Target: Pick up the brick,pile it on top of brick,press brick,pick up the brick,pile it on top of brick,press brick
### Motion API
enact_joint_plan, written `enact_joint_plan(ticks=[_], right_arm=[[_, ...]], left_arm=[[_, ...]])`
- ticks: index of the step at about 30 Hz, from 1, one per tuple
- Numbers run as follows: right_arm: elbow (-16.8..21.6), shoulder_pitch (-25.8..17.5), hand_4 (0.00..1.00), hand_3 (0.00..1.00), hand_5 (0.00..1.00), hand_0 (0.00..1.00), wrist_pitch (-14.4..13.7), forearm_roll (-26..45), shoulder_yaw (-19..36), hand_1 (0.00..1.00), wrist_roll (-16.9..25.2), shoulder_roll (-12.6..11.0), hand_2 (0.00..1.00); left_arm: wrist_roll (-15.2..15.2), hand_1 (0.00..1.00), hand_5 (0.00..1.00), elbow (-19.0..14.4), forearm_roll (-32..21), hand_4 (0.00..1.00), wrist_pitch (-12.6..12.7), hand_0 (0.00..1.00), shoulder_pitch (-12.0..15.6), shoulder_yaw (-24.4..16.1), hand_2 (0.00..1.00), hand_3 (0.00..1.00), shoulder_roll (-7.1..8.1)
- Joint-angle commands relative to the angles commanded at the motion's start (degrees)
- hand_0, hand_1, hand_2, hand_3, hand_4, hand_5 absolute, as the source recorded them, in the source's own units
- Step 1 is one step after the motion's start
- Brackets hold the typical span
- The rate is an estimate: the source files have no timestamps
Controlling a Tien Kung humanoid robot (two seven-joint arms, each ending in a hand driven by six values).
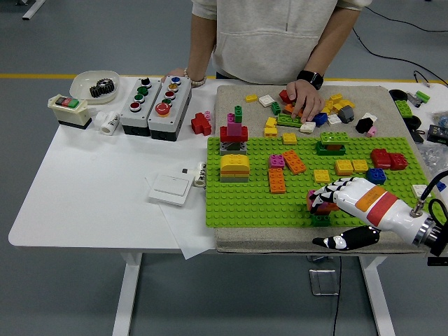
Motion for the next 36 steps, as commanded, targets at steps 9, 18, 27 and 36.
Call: enact_joint_plan(ticks=[9, 18, 27, 36], right_arm=[[-0.2, 0.3, 0.89, 0.604, 0.656, 0.683, 0.2, -0.2, -0.4, 0.669, -0.2, 0.0, 0.719], [-0.3, 0.1, 0.891, 0.604, 0.656, 0.684, 0.4, -0.5, -0.4, 0.669, -0.4, 0.1, 0.719], [-0.2, -0.2, 0.894, 0.604, 0.657, 0.684, 0.8, -0.8, -0.5, 0.668, -0.6, 0.1, 0.717], [-0.3, -0.4, 0.895, 0.601, 0.658, 0.684, 0.9, -0.9, -0.5, 0.666, -0.6, 0.1, 0.717]], left_arm=[[0.0, 0.736, 0.669, 0.0, -0.1, 0.648, 0.0, 0.748, -0.1, 0.1, 0.741, 0.593, 0.03], [0.1, 0.736, 0.67, 0.0, 0.1, 0.648, 0.0, 0.747, 0.0, 0.0, 0.739, 0.592, 0.05], [0.3, 0.736, 0.67, 0.0, 0.7, 0.648, 0.0, 0.748, 0.2, -0.3, 0.738, 0.593, 0.06], [0.4, 0.736, 0.67, 0.0, 1.0, 0.648, 0.0, 0.747, 0.3, -0.4, 0.739, 0.592, 0.07]])
